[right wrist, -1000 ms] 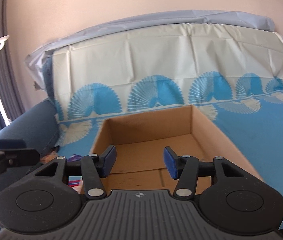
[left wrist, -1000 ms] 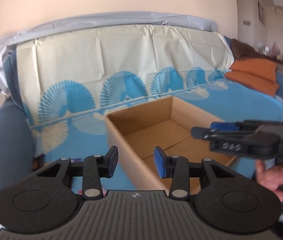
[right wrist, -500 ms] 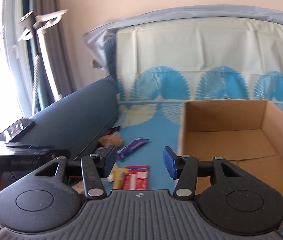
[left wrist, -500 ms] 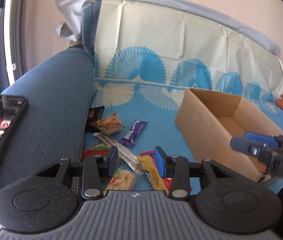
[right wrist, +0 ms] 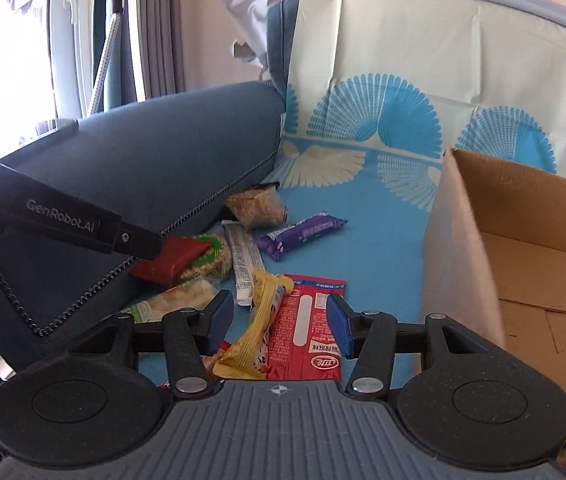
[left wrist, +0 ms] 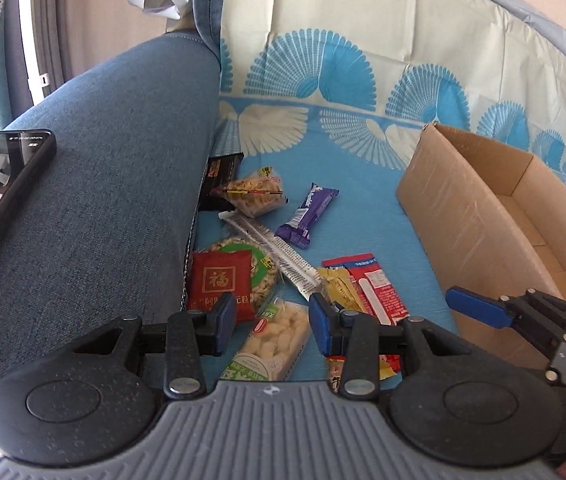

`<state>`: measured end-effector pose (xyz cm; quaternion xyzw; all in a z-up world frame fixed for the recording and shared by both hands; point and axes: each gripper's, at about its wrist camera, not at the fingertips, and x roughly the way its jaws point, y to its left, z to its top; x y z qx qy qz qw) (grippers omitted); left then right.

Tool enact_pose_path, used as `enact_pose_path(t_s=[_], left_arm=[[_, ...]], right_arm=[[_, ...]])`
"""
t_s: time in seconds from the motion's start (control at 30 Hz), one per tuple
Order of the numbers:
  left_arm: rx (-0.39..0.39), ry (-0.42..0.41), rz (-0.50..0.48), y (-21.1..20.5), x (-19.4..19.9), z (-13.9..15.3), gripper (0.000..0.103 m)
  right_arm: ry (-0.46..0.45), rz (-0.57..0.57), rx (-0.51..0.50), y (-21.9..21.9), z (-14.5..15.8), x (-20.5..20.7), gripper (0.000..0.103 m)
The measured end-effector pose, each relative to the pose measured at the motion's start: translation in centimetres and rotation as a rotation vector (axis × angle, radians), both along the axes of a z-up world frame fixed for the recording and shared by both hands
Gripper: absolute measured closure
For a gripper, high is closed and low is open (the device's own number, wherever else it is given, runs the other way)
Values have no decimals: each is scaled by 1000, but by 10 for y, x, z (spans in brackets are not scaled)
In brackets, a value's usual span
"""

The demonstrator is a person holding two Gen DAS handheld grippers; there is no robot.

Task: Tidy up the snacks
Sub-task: 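Grasp the yellow snack bar with the right tool while the left tool grasps the white-green rice cracker pack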

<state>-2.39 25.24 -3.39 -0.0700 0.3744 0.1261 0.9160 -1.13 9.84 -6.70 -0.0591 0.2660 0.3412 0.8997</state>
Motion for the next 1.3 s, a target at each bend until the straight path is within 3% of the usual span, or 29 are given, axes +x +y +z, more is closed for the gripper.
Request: enact_pose_path(t_s=[0.2, 0.43, 0.6, 1.03, 1.3], left_arm=[[21, 41, -3, -5, 10, -6, 58], [24, 151, -10, -4, 27, -20, 57], [15, 223, -13, -5, 36, -31, 51], [35, 342, -40, -12, 53, -53, 31], [53, 387, -35, -13, 60, -64, 31]], right_arm=[[64, -30, -15, 18, -17, 23, 50], [126, -13, -85, 41, -39, 37, 52], [139, 8, -115, 44, -42, 39, 90], [141, 12, -107, 20, -21, 26, 91], [167, 25, -144, 8, -20, 11, 91]])
